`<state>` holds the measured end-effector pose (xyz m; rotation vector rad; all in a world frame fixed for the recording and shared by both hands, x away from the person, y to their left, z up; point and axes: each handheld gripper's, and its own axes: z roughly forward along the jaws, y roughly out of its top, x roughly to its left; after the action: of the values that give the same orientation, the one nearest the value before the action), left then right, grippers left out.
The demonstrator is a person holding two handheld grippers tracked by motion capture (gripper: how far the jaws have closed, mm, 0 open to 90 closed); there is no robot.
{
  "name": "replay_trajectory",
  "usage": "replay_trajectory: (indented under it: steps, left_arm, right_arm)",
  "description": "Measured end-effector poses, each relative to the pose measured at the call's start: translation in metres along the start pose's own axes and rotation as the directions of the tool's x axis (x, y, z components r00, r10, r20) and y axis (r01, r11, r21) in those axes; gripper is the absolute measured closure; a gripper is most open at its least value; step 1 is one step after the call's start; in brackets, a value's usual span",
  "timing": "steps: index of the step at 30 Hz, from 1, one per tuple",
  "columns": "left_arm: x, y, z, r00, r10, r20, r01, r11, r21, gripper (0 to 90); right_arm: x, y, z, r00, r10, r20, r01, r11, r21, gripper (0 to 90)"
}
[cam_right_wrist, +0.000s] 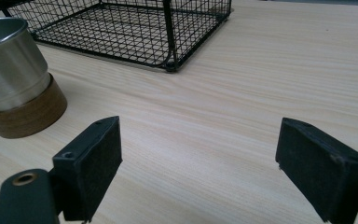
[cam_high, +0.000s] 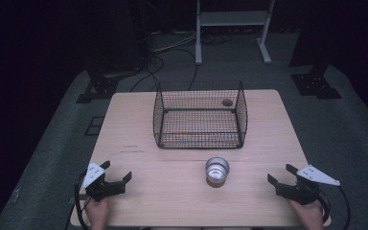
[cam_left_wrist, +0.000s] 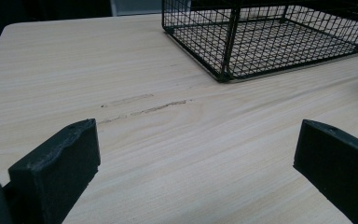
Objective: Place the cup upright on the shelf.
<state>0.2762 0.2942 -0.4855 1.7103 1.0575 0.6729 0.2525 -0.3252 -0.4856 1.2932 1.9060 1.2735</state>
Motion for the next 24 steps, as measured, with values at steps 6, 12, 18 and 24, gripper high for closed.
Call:
replay_trajectory:
  steps: [6, 12, 18, 24]
  left_arm:
    - [0.0, 0.0, 0.0, 1.0, 0.001, -0.001, -0.001, 1.0, 0.001, 0.0]
    - [0.0, 0.0, 0.0, 1.0, 0.002, 0.0, -0.002, 1.0, 0.002, 0.0]
    - [-0.001, 0.0, 0.0, 1.0, 0.004, 0.001, -0.004, 1.0, -0.001, 0.0]
    - [0.0, 0.0, -0.001, 1.0, 0.003, 0.0, -0.003, 1.0, -0.002, 0.0]
  right_arm:
    - [0.001, 0.0, 0.0, 1.0, -0.006, -0.005, 0.006, 1.0, 0.001, 13.5]
    - [0.001, 0.001, -0.003, 1.0, -0.009, -0.001, 0.009, 1.0, -0.008, 13.5]
    - [0.005, 0.004, -0.004, 0.9998, -0.021, -0.003, 0.021, 1.0, -0.016, 13.5]
    - [0.013, 0.008, -0.003, 0.9985, -0.054, -0.013, 0.054, 0.998, -0.017, 13.5]
